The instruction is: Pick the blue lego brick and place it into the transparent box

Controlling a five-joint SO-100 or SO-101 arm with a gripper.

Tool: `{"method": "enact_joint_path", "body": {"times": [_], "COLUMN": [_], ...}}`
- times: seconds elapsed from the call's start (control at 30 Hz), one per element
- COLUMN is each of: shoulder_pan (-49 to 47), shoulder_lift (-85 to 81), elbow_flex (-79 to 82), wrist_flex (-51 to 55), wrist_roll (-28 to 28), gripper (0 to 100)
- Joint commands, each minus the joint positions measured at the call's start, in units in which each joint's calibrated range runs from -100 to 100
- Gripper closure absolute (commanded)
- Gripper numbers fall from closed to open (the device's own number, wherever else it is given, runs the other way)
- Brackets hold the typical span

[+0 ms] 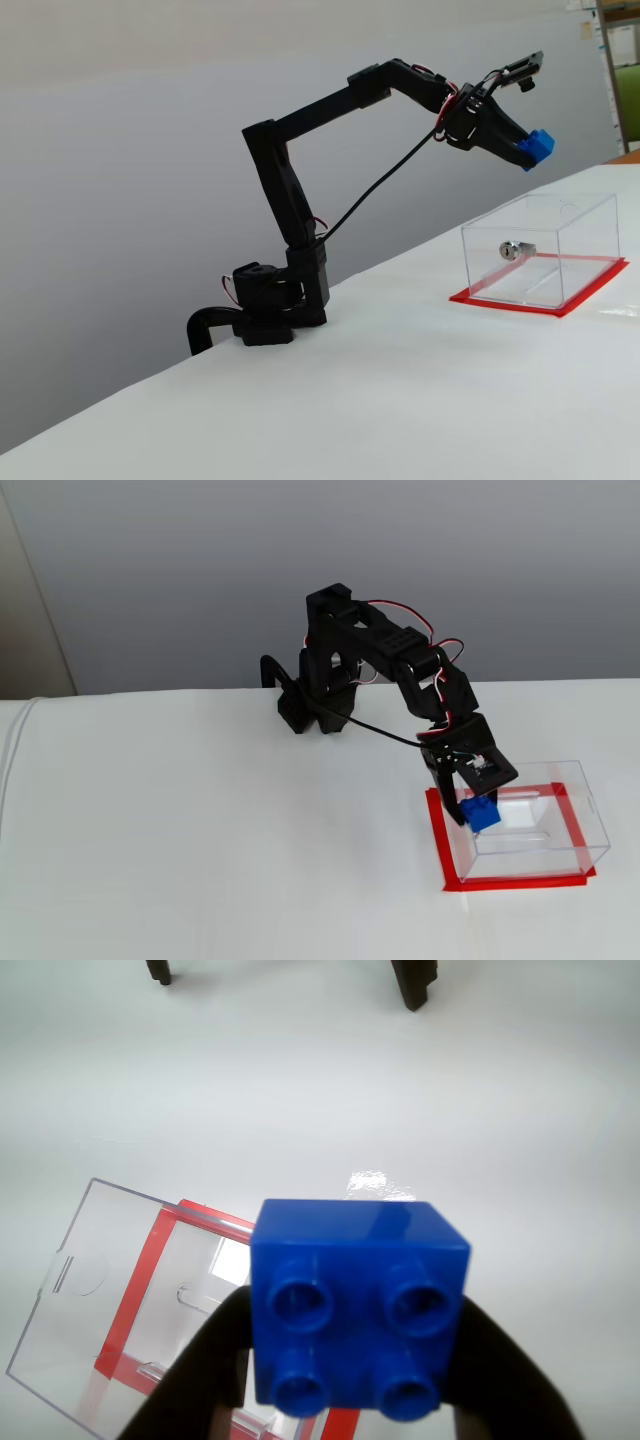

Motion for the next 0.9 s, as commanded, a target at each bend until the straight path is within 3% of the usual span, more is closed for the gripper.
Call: {"method": "enact_joint_path", "body": {"times": [0.0, 0.43, 0.87], "shoulder_pan": [-4.85, -17.86, -20.52], "shoulder_lift": [-3.52, 2.17, 7.94], "elbow_flex": [-2.57, -3.02, -2.66], "wrist_flex": [0.03, -0.49, -0.84], "wrist_roll": [0.38, 0.33, 0.22], "gripper": [85, 85, 84]}}
